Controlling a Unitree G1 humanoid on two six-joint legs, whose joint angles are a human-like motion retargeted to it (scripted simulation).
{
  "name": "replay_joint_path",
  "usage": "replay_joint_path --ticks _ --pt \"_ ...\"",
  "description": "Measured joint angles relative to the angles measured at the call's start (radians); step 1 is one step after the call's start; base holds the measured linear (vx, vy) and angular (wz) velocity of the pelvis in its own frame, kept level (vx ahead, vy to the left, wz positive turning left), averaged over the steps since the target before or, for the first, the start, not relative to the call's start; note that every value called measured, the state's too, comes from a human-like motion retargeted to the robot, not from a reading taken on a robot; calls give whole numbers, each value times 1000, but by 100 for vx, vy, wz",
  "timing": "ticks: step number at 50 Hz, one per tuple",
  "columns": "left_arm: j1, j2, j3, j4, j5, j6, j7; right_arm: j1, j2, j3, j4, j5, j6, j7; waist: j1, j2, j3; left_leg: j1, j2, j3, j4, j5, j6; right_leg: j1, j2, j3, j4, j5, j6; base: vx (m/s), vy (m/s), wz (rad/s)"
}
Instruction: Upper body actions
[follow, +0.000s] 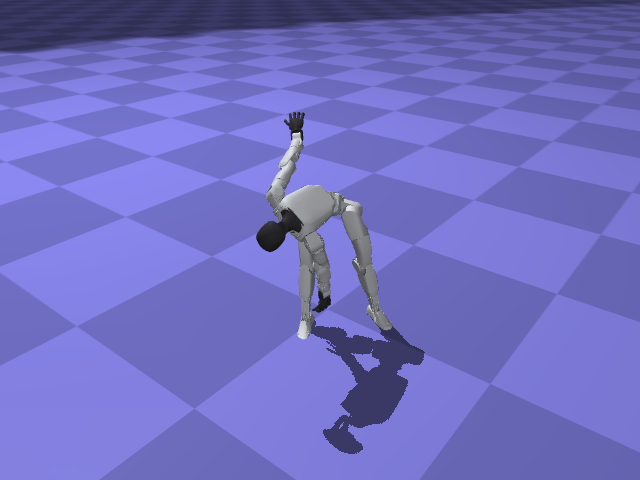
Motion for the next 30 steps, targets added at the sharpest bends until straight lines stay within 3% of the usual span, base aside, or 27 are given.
replay_joint_path --ticks 5,14,22,25,30 --pt "164 12 91 46 -79 -18 64 -2 20 13 15 -64 0 0 34 39 0 10 7 -44 8 3 11 46 -9 -28 6 -21 -8 -13 12 22" --pt "686 24 71 56 -71 50 13 -46 4 -40 -6 -141 51 55 208 172 0 48 -25 -170 24 8 29 191 -74 -121 12 -67 -22 -41 12 62" --pt "1046 -25 96 73 -53 111 -20 -7 -154 -105 -196 -418 208 42 522 420 0 -4 -103 -362 46 26 61 311 -183 -279 8 -114 -35 -55 9 136" --pt "1149 -14 165 133 11 168 22 11 -212 -135 -302 -491 254 43 662 529 0 -27 -138 -450 47 42 71 361 -218 -344 9 -134 -39 -61 8 158" --pt "1284 -5 373 258 -30 269 83 10 -356 -88 -424 -614 334 186 872 664 0 -56 -188 -582 57 70 74 450 -260 -453 7 -165 -41 -58 -7 144"
